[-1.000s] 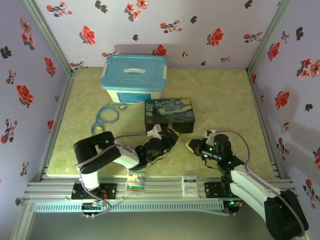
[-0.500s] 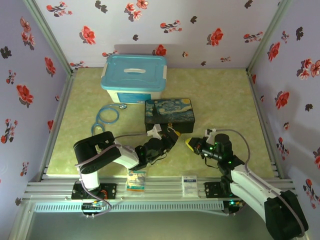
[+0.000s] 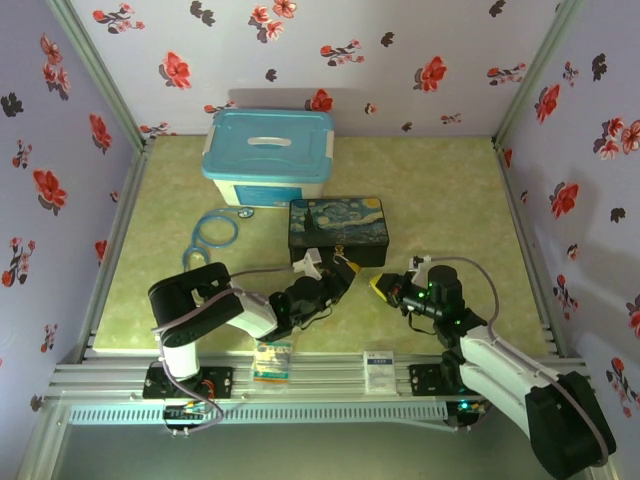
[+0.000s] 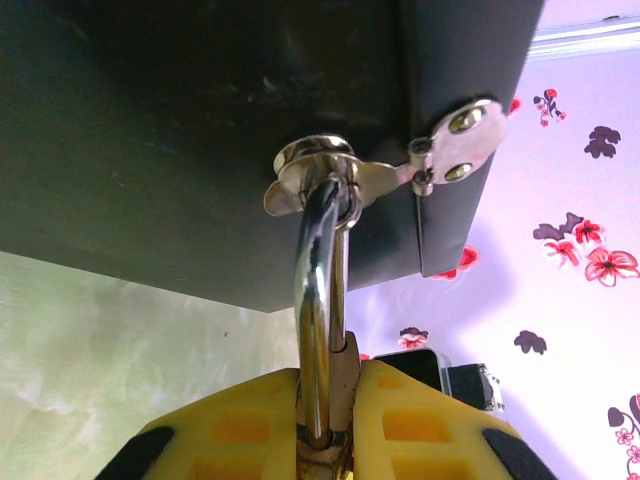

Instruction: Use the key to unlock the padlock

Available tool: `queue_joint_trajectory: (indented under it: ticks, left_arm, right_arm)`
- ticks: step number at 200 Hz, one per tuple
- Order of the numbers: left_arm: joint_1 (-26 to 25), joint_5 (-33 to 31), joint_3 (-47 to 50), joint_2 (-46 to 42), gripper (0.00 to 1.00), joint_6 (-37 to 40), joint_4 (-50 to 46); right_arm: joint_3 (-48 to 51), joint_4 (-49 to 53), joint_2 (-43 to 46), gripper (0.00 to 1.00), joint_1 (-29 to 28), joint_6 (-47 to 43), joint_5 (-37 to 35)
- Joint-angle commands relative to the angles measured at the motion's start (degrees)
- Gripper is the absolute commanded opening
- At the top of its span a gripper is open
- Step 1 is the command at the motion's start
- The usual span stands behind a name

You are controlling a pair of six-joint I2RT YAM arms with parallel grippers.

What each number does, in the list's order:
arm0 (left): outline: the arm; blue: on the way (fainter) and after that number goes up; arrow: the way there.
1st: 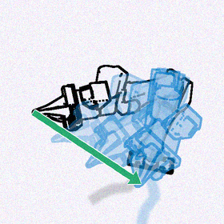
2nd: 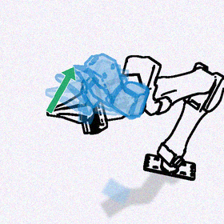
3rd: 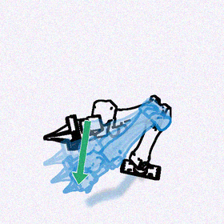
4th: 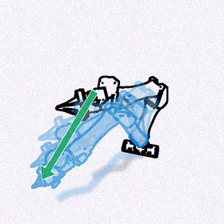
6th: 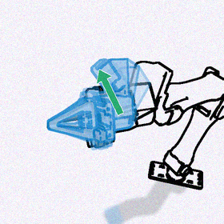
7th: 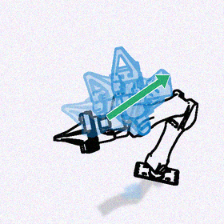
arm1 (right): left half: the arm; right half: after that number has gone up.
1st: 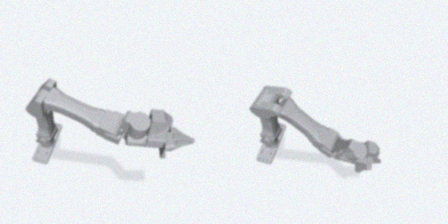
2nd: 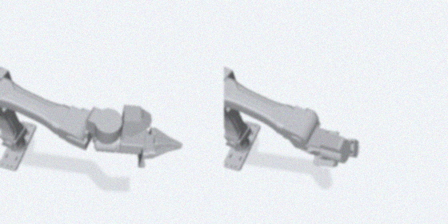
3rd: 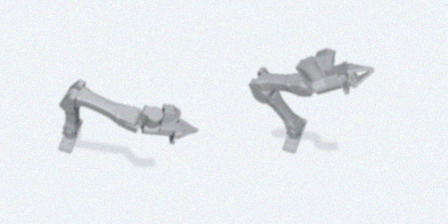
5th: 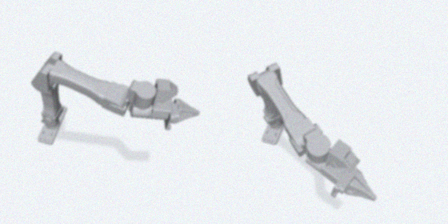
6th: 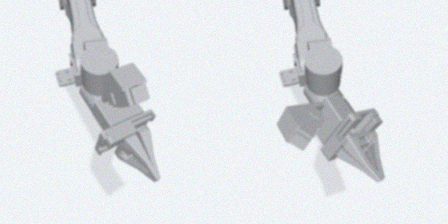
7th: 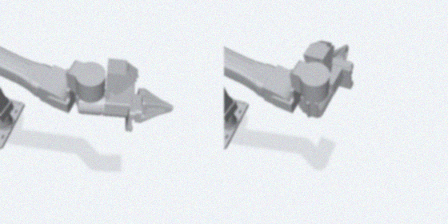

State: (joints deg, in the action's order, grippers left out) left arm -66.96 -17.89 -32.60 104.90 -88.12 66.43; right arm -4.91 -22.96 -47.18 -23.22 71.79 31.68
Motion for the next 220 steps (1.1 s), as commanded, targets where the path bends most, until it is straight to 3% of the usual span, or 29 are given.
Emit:
queue_joint_trajectory:
  ticks: [1, 220]
  left_arm:
    - [0.07, -0.33, -1.19, 0.77, 0.00, 0.65, 5.13]
    - [0.17, -0.30, -3.06, 1.75, 0.00, 0.14, 5.81]
  right_arm:
    - [-1.50, -2.50, -0.54, 0.00, 0.37, -1.56, -0.39]
    - [-1.16, -1.10, -2.04, 0.00, 0.28, -3.53, -0.27]
